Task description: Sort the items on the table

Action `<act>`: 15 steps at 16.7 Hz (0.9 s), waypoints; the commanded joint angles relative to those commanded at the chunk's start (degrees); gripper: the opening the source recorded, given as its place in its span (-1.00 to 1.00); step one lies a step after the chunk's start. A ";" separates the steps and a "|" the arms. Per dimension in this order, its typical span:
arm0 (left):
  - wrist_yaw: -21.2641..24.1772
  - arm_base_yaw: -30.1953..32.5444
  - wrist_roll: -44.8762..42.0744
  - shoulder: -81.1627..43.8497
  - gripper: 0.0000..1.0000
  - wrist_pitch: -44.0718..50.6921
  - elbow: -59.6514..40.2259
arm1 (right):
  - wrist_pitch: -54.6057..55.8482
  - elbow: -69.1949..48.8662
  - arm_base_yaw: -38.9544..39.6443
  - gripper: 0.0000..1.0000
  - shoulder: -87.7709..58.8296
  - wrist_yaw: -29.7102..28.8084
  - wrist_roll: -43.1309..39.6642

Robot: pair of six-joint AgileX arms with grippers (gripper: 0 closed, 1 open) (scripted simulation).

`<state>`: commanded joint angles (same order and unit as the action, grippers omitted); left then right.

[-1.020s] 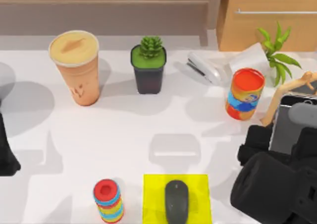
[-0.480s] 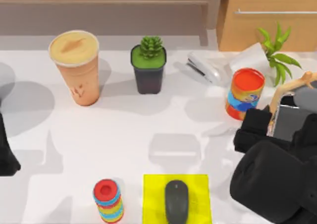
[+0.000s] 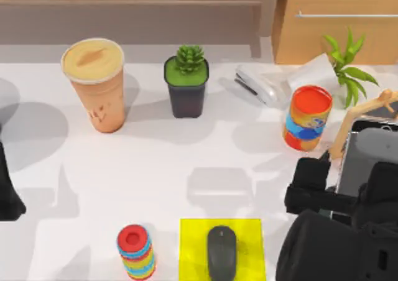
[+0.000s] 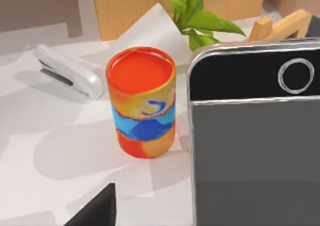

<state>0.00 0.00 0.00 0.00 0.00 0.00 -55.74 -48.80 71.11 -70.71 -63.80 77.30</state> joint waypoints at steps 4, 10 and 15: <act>0.00 0.00 0.00 0.00 1.00 0.00 0.00 | -4.02 3.81 1.25 1.00 -0.35 0.01 6.90; 0.00 0.00 0.00 0.00 1.00 0.00 0.00 | -4.83 5.20 1.03 1.00 0.06 0.14 8.81; 0.00 0.00 0.00 0.00 1.00 0.00 0.00 | -2.62 5.34 -2.26 1.00 4.73 2.76 3.18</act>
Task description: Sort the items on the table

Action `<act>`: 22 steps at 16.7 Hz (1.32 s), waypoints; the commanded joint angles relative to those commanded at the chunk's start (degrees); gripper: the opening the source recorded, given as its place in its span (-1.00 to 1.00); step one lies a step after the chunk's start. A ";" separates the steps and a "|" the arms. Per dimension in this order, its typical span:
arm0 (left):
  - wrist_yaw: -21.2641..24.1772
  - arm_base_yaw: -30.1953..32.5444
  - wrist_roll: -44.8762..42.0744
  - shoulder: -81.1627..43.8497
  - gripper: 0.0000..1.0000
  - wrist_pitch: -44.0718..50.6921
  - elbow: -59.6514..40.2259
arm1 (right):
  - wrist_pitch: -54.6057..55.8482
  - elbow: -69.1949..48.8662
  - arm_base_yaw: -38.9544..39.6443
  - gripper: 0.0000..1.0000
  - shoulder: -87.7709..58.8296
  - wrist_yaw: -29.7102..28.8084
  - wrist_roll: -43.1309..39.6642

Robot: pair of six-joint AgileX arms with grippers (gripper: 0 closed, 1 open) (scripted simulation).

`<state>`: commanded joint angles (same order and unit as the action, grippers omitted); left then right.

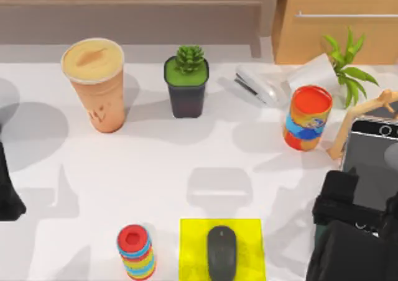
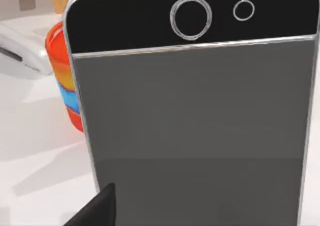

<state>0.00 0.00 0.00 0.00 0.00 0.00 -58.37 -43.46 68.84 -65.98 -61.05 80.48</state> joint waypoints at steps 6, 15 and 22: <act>0.00 0.00 0.00 0.00 1.00 0.00 0.00 | 11.91 3.86 -13.38 1.00 18.18 14.58 -20.05; 0.00 0.00 0.00 0.00 1.00 0.00 0.00 | 42.02 22.65 -48.48 1.00 50.10 44.93 -56.15; 0.00 0.00 0.00 0.00 1.00 0.00 0.00 | 56.49 40.02 -66.68 1.00 64.15 59.07 -77.03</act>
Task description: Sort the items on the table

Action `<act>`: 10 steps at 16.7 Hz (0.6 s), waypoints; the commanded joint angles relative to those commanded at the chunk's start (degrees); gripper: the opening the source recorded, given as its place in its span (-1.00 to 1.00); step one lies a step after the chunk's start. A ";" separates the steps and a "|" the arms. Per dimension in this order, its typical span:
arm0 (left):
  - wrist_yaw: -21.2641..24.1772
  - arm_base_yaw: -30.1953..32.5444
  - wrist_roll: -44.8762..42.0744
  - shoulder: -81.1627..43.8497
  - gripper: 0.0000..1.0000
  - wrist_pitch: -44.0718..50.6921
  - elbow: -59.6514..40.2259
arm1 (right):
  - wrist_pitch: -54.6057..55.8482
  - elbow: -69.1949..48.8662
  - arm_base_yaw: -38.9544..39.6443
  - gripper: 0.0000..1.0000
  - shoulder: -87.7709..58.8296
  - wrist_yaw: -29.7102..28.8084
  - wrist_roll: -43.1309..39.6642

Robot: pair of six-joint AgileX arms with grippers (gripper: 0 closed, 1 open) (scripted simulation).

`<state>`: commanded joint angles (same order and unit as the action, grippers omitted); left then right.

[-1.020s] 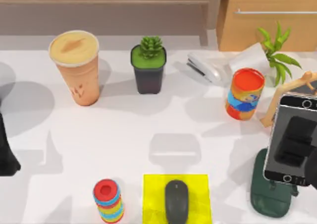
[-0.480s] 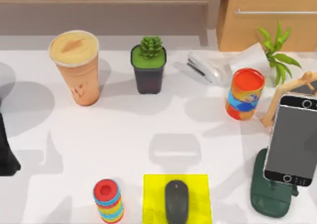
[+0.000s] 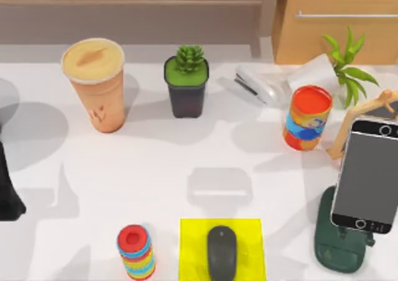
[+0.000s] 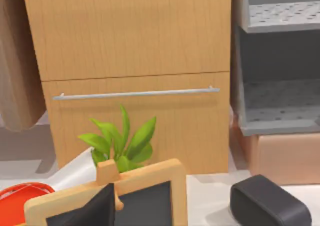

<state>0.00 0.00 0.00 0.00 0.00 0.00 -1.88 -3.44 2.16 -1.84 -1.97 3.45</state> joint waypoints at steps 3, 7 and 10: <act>0.00 0.00 0.00 0.00 1.00 0.00 0.00 | 1.80 3.28 -2.09 1.00 1.77 1.89 -3.31; 0.00 0.00 0.00 0.00 1.00 0.00 0.00 | 1.88 3.44 -2.17 1.00 1.84 1.97 -3.45; 0.02 0.16 0.03 -0.57 1.00 -0.46 -0.06 | 1.88 3.44 -2.17 1.00 1.84 1.97 -3.45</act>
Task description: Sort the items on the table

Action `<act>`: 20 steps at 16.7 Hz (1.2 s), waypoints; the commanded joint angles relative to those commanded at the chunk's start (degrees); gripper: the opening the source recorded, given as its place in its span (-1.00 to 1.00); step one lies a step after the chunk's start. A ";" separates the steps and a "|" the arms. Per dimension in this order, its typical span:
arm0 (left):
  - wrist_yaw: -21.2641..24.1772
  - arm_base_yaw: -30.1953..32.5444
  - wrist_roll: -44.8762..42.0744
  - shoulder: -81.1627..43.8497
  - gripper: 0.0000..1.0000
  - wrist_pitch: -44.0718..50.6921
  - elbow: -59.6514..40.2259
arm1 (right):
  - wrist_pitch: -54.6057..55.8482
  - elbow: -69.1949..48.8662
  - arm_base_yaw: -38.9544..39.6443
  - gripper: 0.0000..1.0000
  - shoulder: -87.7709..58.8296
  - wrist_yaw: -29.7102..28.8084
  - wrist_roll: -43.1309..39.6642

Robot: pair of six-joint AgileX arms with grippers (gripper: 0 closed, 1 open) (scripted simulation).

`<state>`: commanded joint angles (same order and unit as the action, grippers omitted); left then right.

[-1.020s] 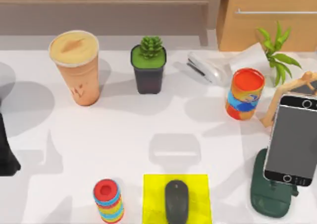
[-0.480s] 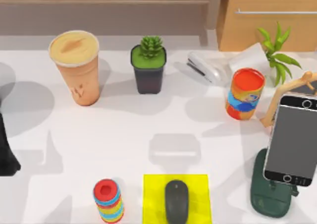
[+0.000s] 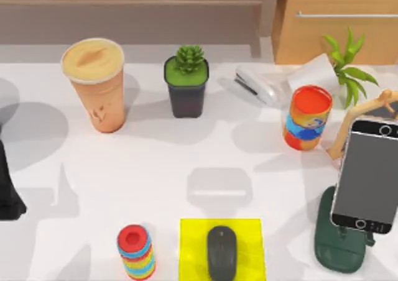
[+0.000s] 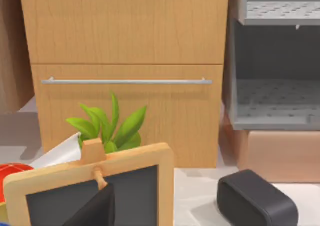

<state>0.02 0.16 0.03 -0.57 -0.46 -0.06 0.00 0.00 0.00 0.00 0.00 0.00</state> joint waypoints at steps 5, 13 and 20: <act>-0.46 3.40 0.43 -11.57 1.00 -8.74 -1.48 | 0.00 0.00 0.00 1.00 0.00 0.00 0.00; -6.18 13.96 1.36 -53.44 1.00 -38.20 -8.75 | 0.00 0.00 0.00 1.00 0.00 0.00 0.00; -14.77 22.60 1.95 -95.00 1.00 -66.18 -17.27 | 0.00 0.00 0.00 1.00 0.00 0.00 0.00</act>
<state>-14.75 22.76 1.98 -95.57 -66.64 -17.33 0.00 0.00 0.00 0.00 0.00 0.00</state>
